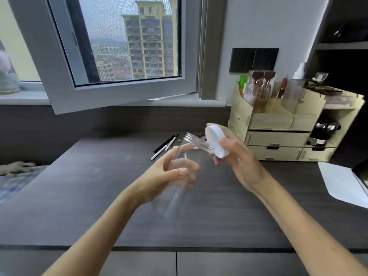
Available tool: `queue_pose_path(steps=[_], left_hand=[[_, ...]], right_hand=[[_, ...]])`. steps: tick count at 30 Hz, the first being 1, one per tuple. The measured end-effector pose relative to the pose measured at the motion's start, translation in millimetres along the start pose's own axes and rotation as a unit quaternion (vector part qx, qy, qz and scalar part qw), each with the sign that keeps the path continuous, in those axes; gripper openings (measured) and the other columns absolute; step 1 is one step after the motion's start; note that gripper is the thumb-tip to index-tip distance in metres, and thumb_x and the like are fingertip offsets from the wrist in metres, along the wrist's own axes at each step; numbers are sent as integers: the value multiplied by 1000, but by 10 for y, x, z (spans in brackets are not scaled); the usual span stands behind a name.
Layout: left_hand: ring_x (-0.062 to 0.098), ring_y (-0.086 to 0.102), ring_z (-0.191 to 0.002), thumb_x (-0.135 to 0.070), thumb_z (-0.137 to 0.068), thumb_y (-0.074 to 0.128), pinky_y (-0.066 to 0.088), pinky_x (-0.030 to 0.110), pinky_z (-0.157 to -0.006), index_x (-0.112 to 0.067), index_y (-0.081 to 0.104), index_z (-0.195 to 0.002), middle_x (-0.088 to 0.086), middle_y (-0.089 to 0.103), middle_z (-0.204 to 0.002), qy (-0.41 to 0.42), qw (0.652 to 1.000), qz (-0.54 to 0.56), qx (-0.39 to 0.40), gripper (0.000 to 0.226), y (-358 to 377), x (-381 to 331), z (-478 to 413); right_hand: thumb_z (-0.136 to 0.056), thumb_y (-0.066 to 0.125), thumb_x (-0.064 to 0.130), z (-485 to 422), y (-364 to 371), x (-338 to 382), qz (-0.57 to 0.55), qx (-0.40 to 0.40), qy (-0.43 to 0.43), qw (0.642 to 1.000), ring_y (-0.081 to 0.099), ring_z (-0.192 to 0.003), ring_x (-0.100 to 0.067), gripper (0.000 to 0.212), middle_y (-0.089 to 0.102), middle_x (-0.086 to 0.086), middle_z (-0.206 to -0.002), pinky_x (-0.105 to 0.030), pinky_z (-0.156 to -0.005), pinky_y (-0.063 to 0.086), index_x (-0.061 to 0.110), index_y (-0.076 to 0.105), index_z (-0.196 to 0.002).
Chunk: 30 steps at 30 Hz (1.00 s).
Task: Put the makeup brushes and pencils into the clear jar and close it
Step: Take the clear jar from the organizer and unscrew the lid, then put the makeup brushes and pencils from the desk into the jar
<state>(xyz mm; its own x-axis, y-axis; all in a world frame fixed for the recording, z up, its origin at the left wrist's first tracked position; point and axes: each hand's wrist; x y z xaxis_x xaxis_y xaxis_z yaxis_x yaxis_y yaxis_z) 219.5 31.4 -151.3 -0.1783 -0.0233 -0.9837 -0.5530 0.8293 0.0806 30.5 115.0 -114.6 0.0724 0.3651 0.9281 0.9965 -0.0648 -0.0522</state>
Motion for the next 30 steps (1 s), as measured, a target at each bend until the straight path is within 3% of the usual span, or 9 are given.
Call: queue_pose_path(steps=[2,4,8,11,15,19,22,25,30], left_hand=[[16,69,-80,-52,-47,87,56,34,-79,-22,43,-134,1,74,-94,57,991,6,-124,102,-122,20,-59],[12,70,-81,-56,-49,85,55,29,-82,-28,41,-131,-3,75,-92,112,961,15,-254,97,-332,83,-100],[2,64,-89,-29,-80,71,49,25,-88,-26,33,-137,4,67,-109,173,887,-62,-423,69,-646,247,-149],[-10,62,-81,-17,-87,64,49,9,-75,-21,27,-142,18,60,-120,192,847,-121,-481,66,-732,328,-198],[-11,60,-79,-16,-87,64,49,10,-73,-16,27,-141,20,59,-117,203,827,-170,-496,66,-844,417,-224],[-10,60,-80,-22,-86,65,48,11,-75,-16,27,-141,14,59,-113,195,829,-180,-491,67,-907,463,-243],[-13,59,-81,-24,-87,64,47,8,-75,-16,26,-142,7,59,-111,184,834,-188,-486,67,-899,478,-247],[-13,59,-83,-38,-80,64,46,7,-74,-17,27,-141,-2,59,-104,180,845,-178,-470,75,-913,494,-202],[-7,60,-83,-52,-67,60,46,9,-75,-22,31,-138,-5,62,-102,156,877,-151,-428,82,-897,515,-147]], right_hand=[[-68,57,33,-32,-166,-162,-83,-69,39,993,55,-85,-16,57,54,-1,-106,-27,-65,50,32,53,-125],[-74,61,21,-6,-278,-363,-36,-114,87,989,58,-93,-21,51,55,-4,-110,-31,-78,53,34,54,-122],[-74,75,6,110,-272,-845,71,-127,144,979,60,-101,-21,44,58,-9,-113,-31,-88,48,28,47,-99],[-70,78,25,94,-273,-1105,230,-105,174,952,55,-111,-22,43,58,-2,-118,-34,-92,45,33,39,-86],[-71,72,35,23,-334,-1150,377,-20,178,909,47,-116,-15,35,53,10,-123,-31,-94,40,30,43,-90],[-86,62,30,-308,-291,-1101,490,-50,52,869,48,-122,-19,27,59,2,-125,-34,-102,35,19,63,-111],[-82,59,18,-773,-128,-1169,600,-65,-69,795,64,-96,-32,23,72,-6,-105,-40,-82,48,15,73,-99],[-62,69,3,-1181,3,-1286,728,47,-106,675,65,-72,-33,32,73,-9,-86,-36,-62,51,20,75,-89],[-65,54,11,-1483,88,-1326,830,163,-115,521,64,-67,-26,24,68,-4,-75,-28,-57,47,23,73,-75]])
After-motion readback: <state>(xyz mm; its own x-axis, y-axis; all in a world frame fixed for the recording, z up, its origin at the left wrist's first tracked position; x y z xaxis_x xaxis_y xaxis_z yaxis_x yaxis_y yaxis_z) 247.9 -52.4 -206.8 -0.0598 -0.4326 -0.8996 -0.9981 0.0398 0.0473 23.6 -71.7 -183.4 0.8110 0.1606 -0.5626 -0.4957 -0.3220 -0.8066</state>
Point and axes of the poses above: each hand's wrist, its own z-axis away from the middle knuckle, its own y-axis out of the palm, x = y × z
